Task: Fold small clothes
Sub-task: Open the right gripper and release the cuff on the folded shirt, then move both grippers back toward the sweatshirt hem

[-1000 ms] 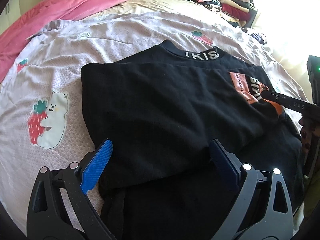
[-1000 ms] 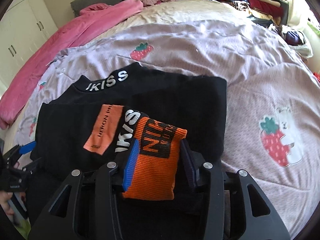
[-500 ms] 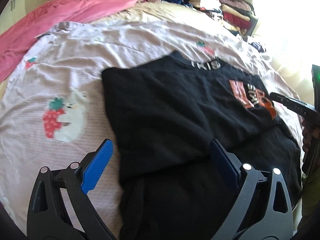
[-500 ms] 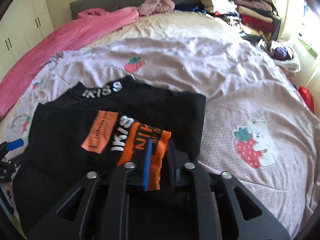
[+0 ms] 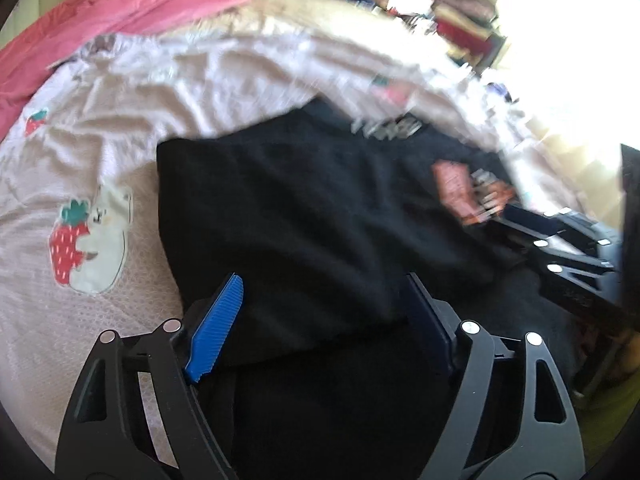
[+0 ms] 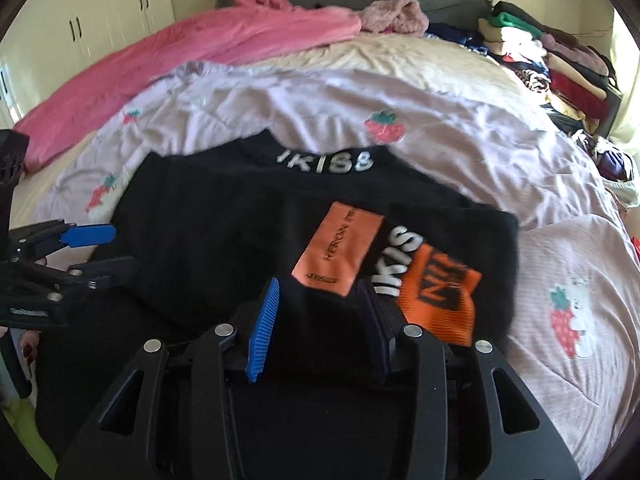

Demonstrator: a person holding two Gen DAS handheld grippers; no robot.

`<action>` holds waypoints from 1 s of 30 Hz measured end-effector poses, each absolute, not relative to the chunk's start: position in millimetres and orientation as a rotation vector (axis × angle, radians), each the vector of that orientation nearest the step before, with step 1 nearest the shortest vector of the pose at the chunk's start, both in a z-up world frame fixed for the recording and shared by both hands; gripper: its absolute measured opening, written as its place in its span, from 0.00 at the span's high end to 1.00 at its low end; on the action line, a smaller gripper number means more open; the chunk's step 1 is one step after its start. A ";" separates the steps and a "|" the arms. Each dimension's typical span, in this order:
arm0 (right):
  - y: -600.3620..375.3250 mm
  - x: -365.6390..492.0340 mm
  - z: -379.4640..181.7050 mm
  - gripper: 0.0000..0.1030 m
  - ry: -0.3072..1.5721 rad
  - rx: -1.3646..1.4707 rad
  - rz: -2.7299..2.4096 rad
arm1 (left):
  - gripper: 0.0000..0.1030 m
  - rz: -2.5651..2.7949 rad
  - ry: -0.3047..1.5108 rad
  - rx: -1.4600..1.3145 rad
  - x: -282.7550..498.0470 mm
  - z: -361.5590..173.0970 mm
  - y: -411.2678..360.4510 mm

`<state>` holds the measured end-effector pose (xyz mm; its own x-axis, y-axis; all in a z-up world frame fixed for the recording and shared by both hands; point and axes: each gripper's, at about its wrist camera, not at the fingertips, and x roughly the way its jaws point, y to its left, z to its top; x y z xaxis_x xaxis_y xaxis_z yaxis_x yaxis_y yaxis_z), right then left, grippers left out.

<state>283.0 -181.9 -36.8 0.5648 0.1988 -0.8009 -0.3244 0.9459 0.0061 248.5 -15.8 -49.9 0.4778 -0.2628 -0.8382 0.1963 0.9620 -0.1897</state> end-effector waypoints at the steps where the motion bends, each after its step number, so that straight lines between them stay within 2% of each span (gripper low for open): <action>1: -180.1 285.4 -42.8 0.60 0.939 -0.167 0.287 | 0.29 -0.263 1.051 -0.051 250.1 -55.8 -15.3; 6: -196.1 291.2 -64.7 0.62 0.977 -0.109 0.278 | 0.29 -0.293 1.025 -0.049 242.6 -61.4 -6.3; 10: -196.2 285.5 -56.7 0.59 0.968 -0.087 0.275 | 0.29 -0.291 1.017 -0.067 237.3 -56.0 -1.7; 14: -198.2 272.7 -42.9 0.48 0.940 -0.052 0.276 | 0.29 -0.289 1.002 -0.095 228.5 -48.9 5.7; 18: -202.5 256.9 -26.8 0.29 0.891 -0.040 0.257 | 0.29 -0.280 0.982 -0.095 218.1 -37.6 12.0; 27: -209.4 227.6 4.3 0.12 0.809 -0.029 0.211 | 0.21 -0.289 0.929 -0.113 193.8 -13.5 25.9; 30: -212.2 215.4 14.6 0.10 0.780 -0.022 0.198 | 0.18 -0.286 0.908 -0.106 184.2 -5.9 28.6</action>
<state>215.4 -212.2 14.6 0.6930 0.1696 -0.7007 -0.1856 0.9811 0.0539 184.2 28.6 -5.9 0.5804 -0.2890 -0.7613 0.1994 0.9569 -0.2111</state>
